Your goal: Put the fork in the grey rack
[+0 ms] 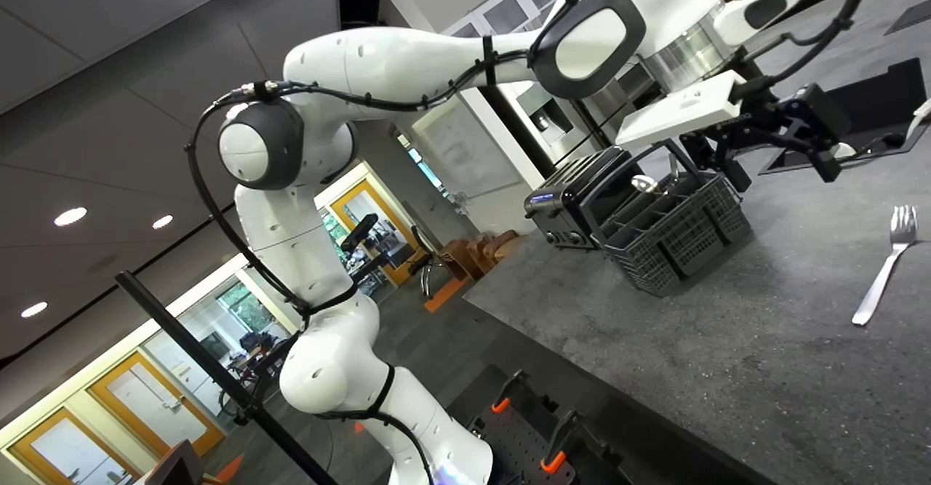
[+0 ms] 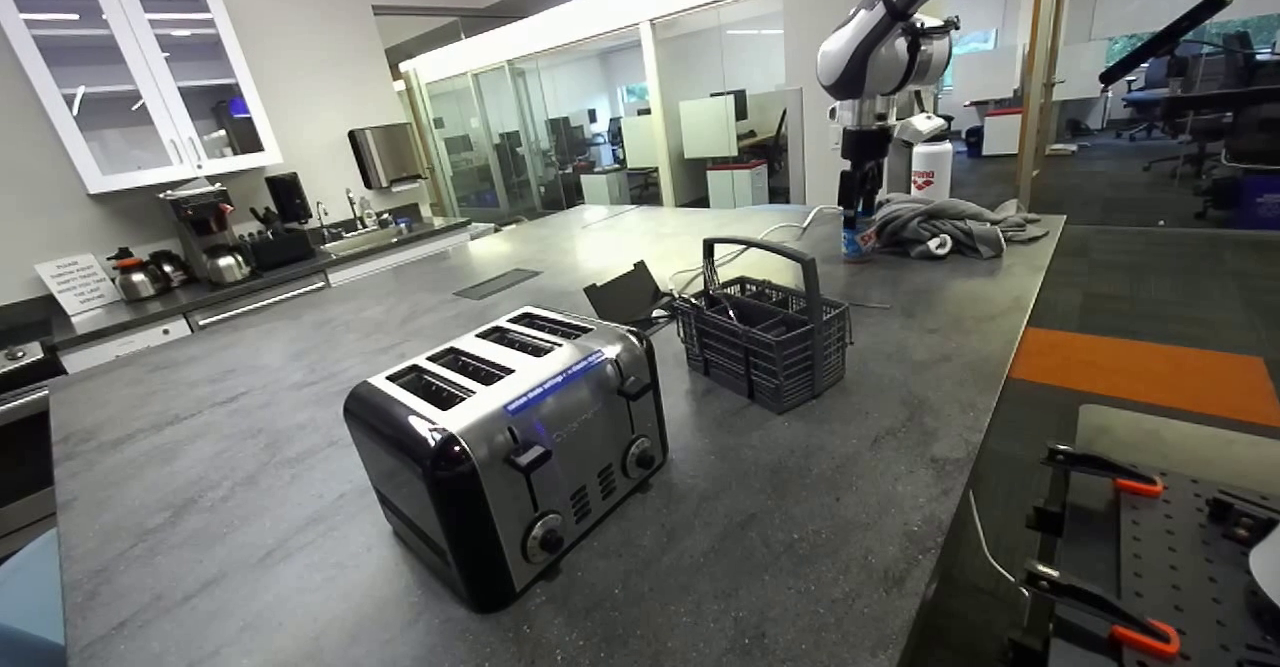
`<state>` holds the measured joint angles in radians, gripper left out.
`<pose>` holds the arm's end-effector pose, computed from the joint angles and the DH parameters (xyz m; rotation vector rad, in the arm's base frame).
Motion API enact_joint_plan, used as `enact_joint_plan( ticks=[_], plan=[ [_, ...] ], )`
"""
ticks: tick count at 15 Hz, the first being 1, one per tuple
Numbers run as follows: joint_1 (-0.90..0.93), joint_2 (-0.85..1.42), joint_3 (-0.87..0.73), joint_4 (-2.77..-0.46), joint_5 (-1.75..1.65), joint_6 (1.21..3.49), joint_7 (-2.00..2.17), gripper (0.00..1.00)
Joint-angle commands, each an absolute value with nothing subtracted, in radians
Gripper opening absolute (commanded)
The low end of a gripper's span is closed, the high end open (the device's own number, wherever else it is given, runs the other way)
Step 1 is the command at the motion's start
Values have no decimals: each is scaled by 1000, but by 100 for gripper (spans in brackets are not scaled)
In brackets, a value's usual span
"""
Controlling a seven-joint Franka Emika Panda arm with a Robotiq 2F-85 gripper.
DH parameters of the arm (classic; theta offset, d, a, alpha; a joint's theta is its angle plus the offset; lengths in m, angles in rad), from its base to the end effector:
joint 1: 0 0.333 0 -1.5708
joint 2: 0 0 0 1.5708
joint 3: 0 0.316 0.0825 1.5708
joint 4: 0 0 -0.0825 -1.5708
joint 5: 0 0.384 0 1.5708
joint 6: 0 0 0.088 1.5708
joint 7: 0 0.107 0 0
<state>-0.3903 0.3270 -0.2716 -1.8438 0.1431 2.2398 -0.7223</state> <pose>0.5129 -0.3798 0.3633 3.1089 -0.0102 0.1297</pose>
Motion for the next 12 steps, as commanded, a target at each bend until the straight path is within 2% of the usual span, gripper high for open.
enact_joint_plan(
  ticks=[1,12],
  plan=[
    [-416,405,-238,-1807,144,2280,-707,100],
    [-484,548,-179,-1781,138,2439,-696,100]
  ],
)
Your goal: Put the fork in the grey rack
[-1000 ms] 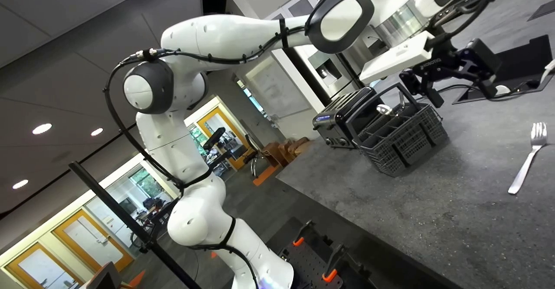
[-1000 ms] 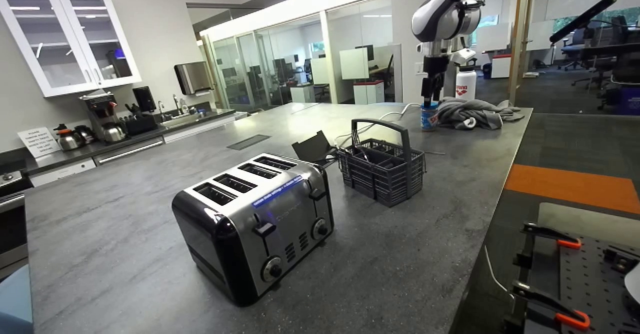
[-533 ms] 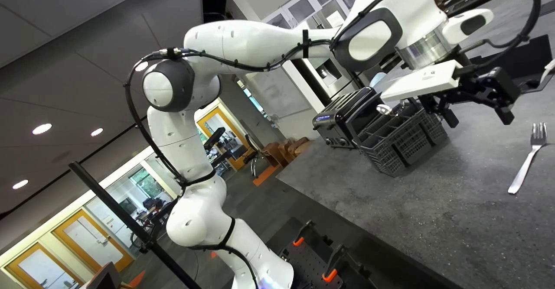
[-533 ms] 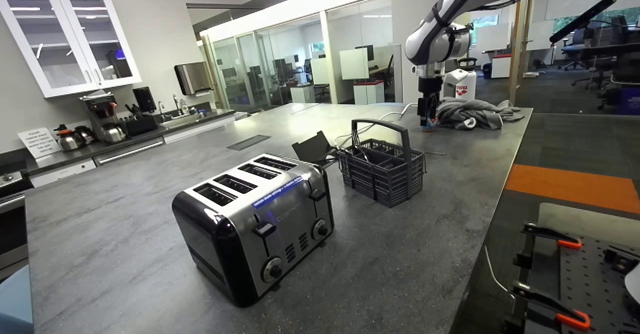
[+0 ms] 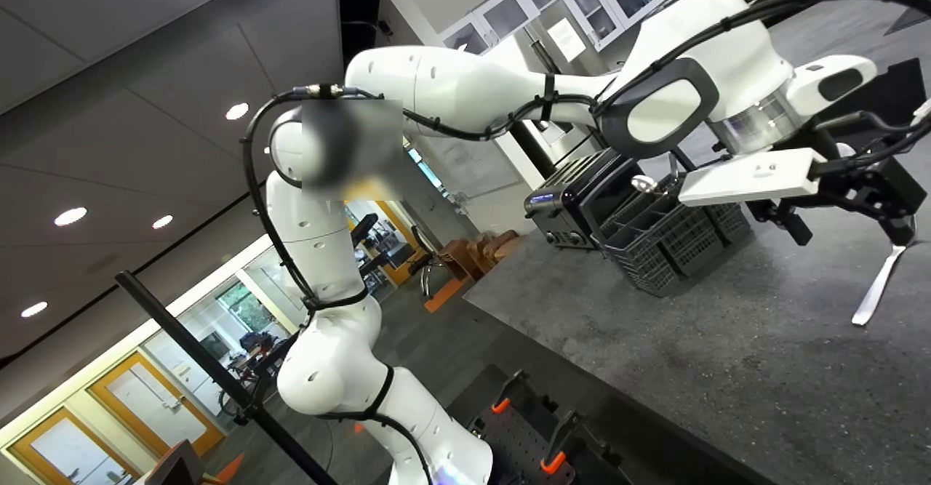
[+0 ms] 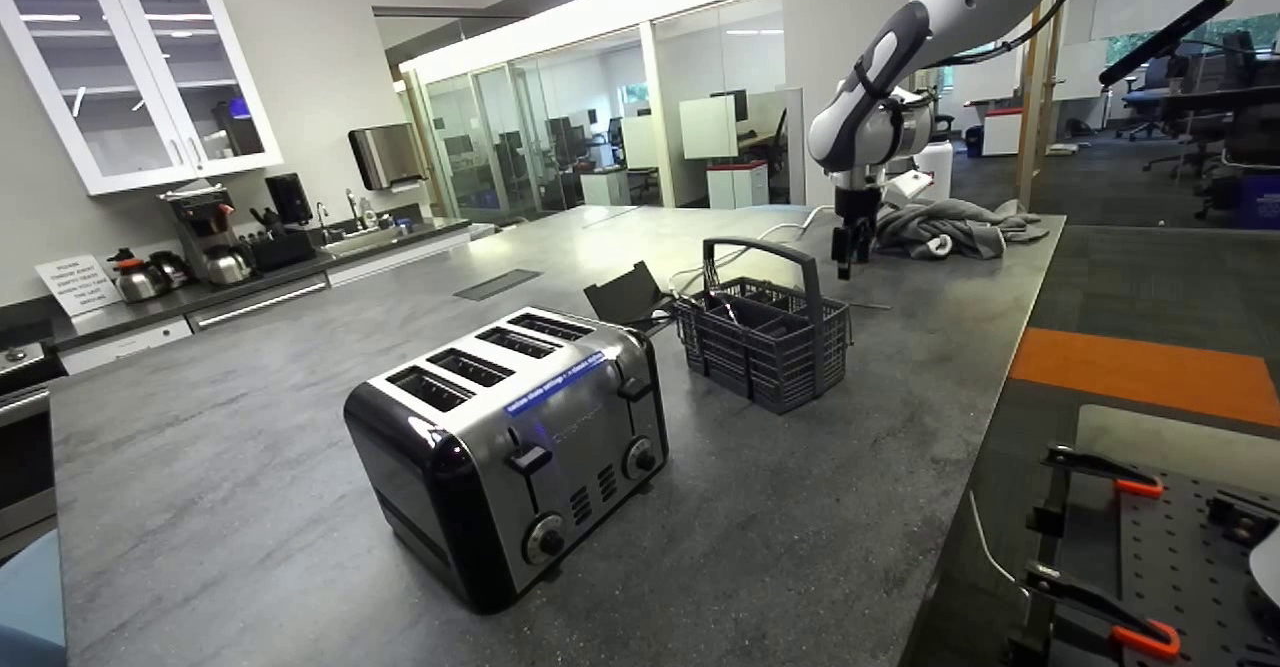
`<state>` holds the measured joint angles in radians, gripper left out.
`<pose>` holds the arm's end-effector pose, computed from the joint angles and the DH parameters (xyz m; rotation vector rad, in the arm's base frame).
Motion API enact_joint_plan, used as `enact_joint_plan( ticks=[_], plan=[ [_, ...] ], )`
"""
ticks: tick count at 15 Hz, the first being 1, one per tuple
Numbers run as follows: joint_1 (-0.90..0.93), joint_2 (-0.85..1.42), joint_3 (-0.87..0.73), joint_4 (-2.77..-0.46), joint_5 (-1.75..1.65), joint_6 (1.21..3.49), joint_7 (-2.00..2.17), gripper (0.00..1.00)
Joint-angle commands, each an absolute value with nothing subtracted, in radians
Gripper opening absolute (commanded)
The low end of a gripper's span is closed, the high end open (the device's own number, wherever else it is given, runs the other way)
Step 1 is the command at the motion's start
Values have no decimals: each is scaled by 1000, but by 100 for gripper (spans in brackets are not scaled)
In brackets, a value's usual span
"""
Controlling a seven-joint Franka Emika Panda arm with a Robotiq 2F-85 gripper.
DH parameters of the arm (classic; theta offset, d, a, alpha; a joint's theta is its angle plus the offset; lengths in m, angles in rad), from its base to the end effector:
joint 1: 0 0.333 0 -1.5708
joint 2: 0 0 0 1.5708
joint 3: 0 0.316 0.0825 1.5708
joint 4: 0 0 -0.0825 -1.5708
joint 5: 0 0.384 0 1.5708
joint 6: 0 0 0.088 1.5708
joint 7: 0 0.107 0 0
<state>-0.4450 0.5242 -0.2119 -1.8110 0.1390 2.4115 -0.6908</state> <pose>0.5303 -0.3938 0.2658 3.0772 -0.0511 0.1029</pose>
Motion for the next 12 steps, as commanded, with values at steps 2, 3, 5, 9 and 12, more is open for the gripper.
enact_joint_plan(
  ticks=[2,3,5,9,12],
  plan=[
    [-504,566,-165,-1764,141,2446,-706,100],
    [-512,577,-161,-1749,140,2436,-705,100],
    [-524,595,-153,-1725,139,2425,-704,100],
    [-527,639,-148,-1671,125,2414,-686,100],
    [-524,665,-143,-1640,118,2408,-684,100]
  ],
)
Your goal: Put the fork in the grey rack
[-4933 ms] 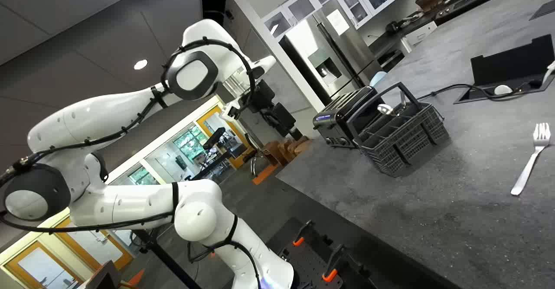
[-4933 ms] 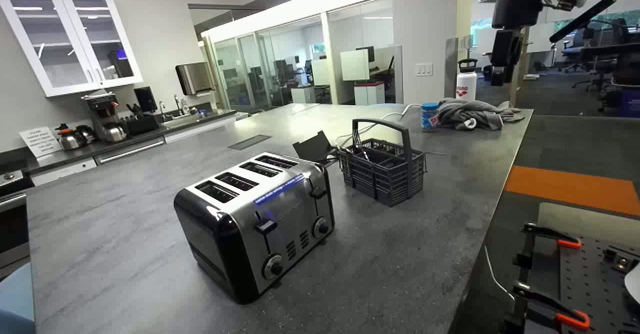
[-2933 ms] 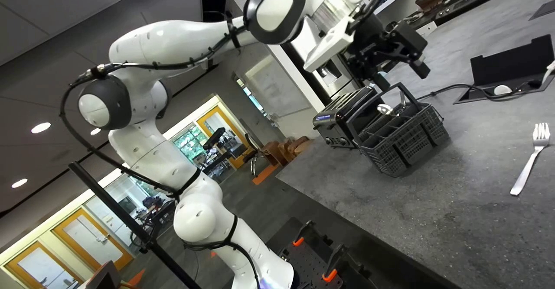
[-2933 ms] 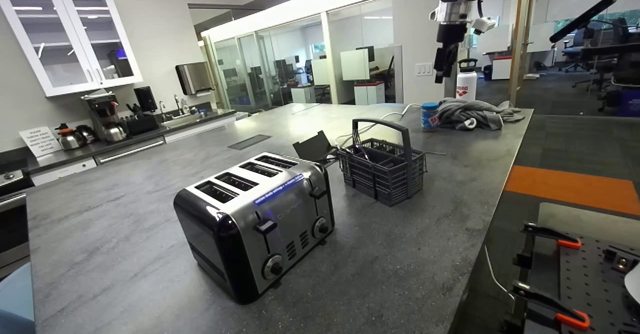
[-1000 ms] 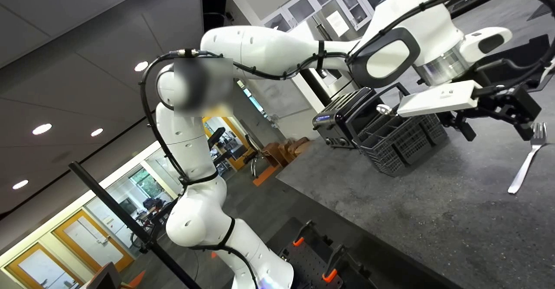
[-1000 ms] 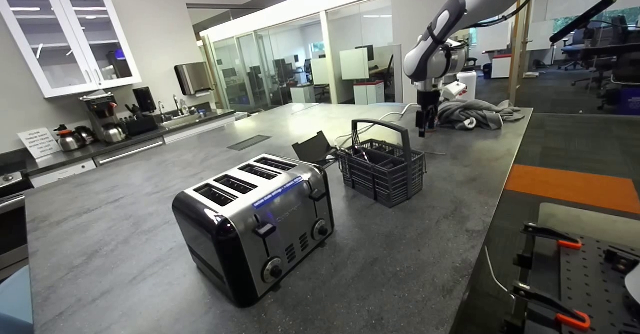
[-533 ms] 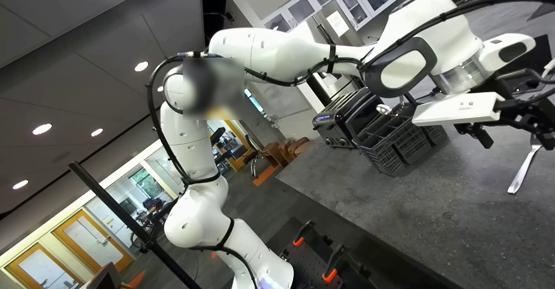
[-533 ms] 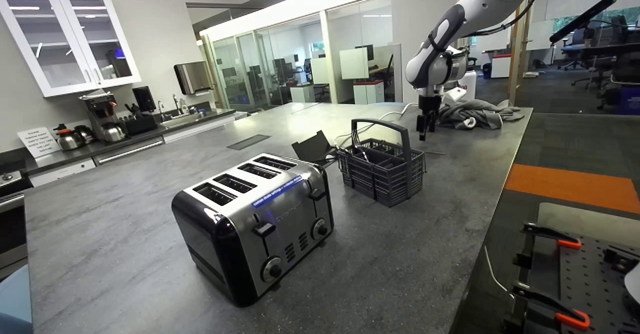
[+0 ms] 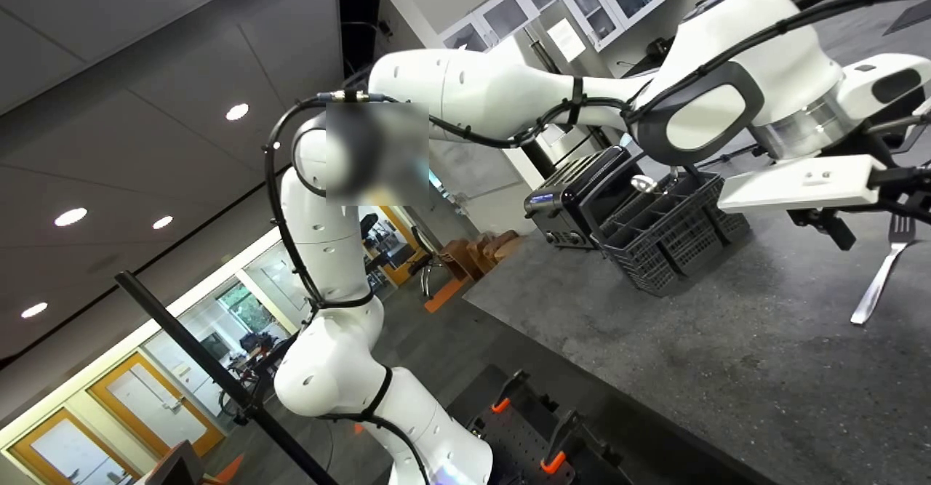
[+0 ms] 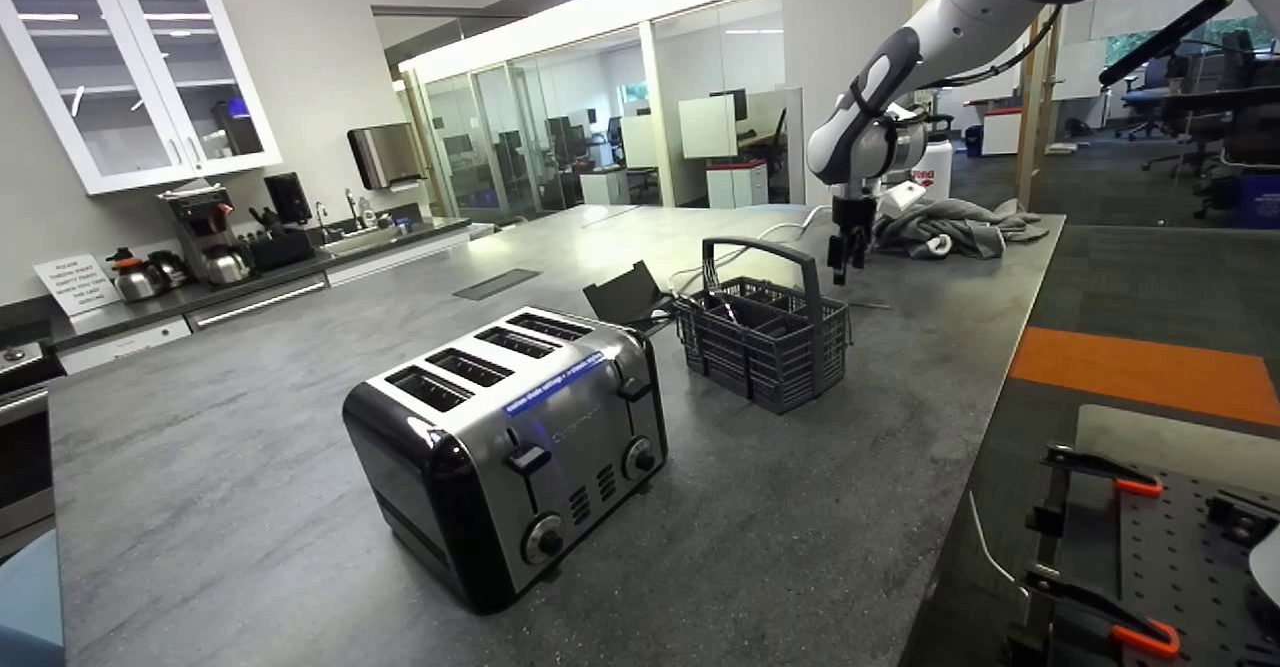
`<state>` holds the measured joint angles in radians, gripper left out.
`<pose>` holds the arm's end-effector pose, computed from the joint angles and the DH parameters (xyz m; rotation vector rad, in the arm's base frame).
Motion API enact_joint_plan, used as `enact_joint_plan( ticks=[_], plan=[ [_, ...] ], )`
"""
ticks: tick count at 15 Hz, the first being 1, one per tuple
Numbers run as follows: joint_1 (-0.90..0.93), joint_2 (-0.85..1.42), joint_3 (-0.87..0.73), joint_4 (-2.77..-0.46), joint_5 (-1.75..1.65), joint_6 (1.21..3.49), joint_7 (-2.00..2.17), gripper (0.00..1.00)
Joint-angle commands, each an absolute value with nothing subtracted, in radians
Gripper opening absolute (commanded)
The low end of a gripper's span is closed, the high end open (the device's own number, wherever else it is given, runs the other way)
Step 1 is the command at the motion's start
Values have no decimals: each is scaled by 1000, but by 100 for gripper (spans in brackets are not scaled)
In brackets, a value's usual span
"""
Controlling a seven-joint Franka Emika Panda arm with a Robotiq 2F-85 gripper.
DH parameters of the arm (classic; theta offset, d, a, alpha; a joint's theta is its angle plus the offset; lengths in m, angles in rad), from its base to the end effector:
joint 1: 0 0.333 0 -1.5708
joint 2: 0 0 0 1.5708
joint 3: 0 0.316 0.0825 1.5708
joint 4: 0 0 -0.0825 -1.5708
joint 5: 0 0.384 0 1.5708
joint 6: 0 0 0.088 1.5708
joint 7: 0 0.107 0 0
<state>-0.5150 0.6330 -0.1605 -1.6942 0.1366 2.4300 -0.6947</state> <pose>0.5453 -0.4203 0.2427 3.0677 -0.0666 0.1366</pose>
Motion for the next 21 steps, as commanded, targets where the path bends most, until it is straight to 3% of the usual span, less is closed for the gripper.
enact_joint_plan(
  ticks=[1,11,12,21],
  plan=[
    [-524,673,-138,-1631,117,2404,-685,100],
    [-514,724,-117,-1602,104,2405,-675,100],
    [-514,726,-116,-1602,103,2404,-675,78],
    [-507,736,-111,-1588,98,2392,-672,12]
  ],
)
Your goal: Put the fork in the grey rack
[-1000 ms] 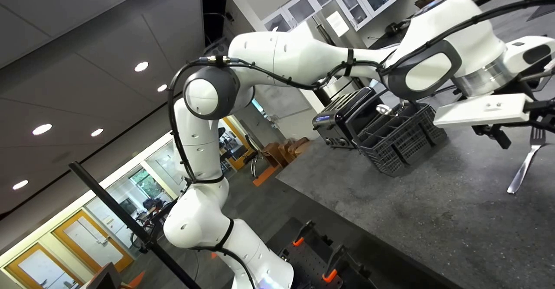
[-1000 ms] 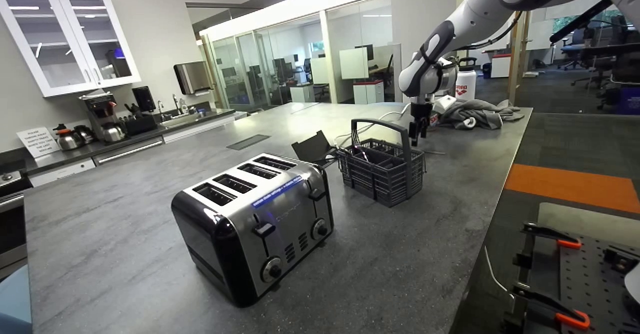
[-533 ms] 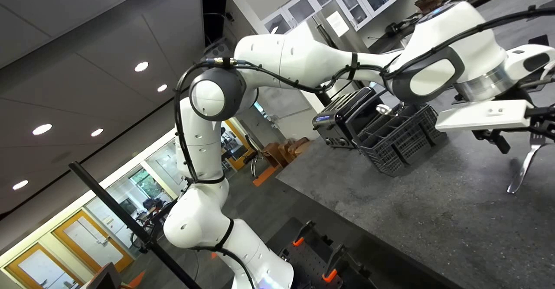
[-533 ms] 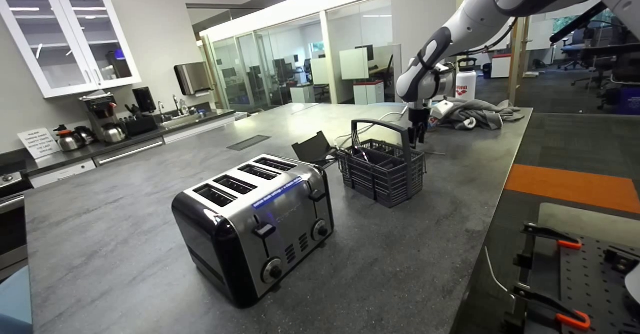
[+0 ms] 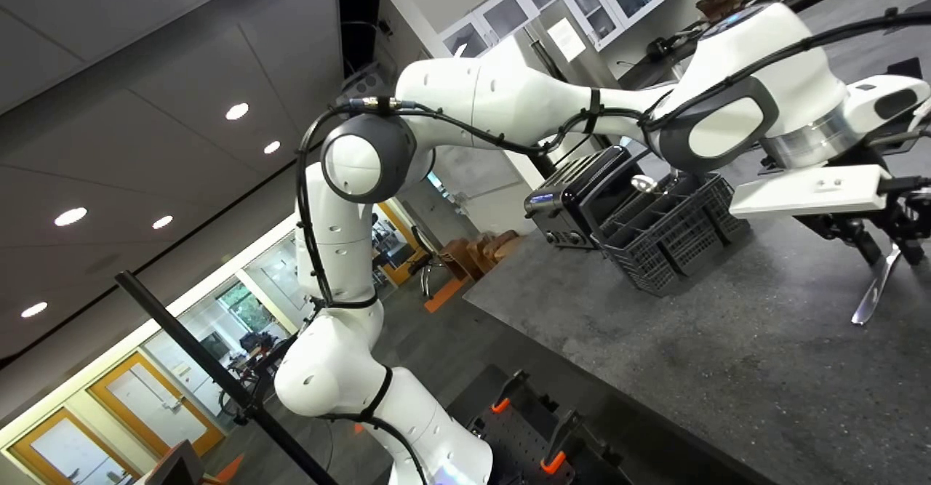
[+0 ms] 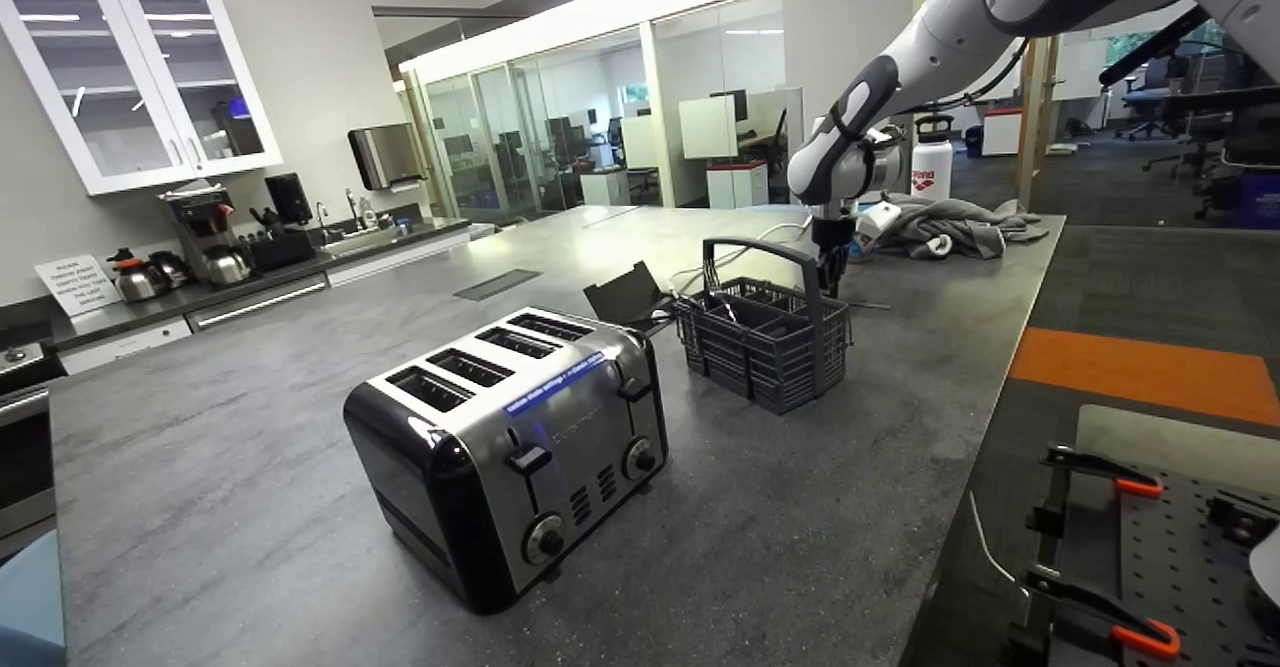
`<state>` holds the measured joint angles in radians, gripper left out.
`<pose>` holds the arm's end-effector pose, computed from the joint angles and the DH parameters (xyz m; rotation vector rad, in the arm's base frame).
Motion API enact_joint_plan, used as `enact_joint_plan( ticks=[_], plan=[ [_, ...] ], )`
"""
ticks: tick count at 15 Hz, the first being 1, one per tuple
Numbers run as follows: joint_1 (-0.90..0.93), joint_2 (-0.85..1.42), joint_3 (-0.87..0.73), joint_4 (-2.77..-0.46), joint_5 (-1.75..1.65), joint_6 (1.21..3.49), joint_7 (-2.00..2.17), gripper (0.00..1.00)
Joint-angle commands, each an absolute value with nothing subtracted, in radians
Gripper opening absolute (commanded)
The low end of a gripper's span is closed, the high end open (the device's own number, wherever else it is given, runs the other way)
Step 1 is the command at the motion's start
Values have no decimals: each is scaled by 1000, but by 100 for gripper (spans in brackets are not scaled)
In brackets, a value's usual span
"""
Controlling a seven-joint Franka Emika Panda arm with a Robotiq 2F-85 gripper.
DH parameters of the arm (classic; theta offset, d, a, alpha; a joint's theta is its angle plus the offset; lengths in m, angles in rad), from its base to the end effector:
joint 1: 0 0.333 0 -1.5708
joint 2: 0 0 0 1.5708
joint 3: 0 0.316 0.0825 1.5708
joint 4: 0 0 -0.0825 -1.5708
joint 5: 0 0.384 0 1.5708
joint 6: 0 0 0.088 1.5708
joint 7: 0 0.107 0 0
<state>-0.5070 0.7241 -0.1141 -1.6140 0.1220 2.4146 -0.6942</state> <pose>0.5768 -0.3988 0.2105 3.0972 0.0259 0.1113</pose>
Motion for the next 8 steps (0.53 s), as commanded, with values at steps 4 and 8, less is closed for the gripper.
enact_joint_plan(
  ticks=[4,8],
  plan=[
    [-502,730,-112,-1591,97,2387,-671,0],
    [-513,654,-95,-1648,109,2385,-708,2]
  ],
)
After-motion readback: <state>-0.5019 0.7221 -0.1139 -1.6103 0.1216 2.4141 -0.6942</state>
